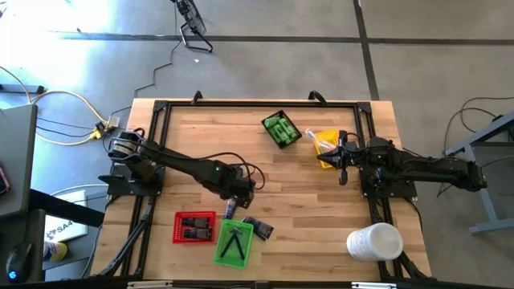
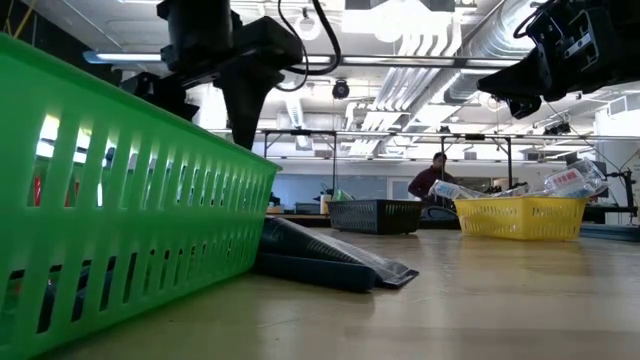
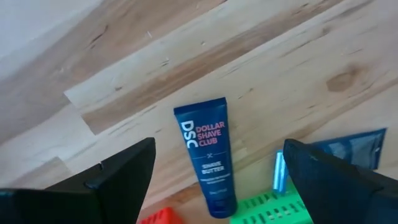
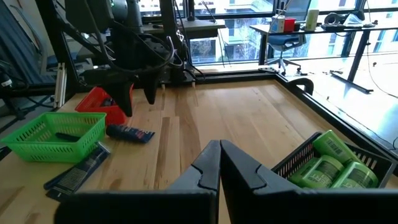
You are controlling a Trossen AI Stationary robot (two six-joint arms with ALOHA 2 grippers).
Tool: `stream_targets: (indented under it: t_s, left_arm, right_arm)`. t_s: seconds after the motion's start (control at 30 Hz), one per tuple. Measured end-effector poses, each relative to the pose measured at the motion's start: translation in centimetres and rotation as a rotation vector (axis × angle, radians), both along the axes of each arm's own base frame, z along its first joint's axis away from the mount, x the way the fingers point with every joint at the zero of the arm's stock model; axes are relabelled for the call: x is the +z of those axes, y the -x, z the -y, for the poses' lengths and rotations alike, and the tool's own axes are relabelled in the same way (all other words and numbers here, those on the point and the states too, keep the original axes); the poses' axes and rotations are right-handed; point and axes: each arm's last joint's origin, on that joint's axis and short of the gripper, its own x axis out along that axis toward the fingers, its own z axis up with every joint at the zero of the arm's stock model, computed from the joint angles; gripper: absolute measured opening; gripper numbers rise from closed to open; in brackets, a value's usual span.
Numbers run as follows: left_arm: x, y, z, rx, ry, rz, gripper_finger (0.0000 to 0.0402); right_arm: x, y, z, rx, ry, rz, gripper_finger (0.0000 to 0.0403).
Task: Pick & Place Travel size toiletries
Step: Put the shave cream into the red bin
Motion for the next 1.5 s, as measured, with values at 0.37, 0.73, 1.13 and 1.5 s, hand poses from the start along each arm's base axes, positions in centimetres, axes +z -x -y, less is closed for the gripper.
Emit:
stream_targets:
  t_s: [0.37,0.73,1.13,1.5]
  left_arm:
    - [-2.0,-0.3,0.7,-0.003,0.050,0.050,0.0347]
    - [-4.5,0.5,0.6,0.036,0.093,0.022,0.0347]
    - [-6.9,-0.3,1.3,0.022,0.087,-0.011,0.0347]
    - [-7.5,-0.4,1.4,0.019,0.103,-0.043,0.0347]
  right_arm:
    - [-0.1,0.0,0.0,0.000,0.005,-0.008,0.0002]
    - [-0.1,0.0,0.0,0.003,0.024,-0.010,0.0002]
    - [-0.1,0.0,0.0,0.002,0.024,-0.011,0.0002]
    - [-0.1,0.0,0.0,0.002,0.024,-0.011,0.0003]
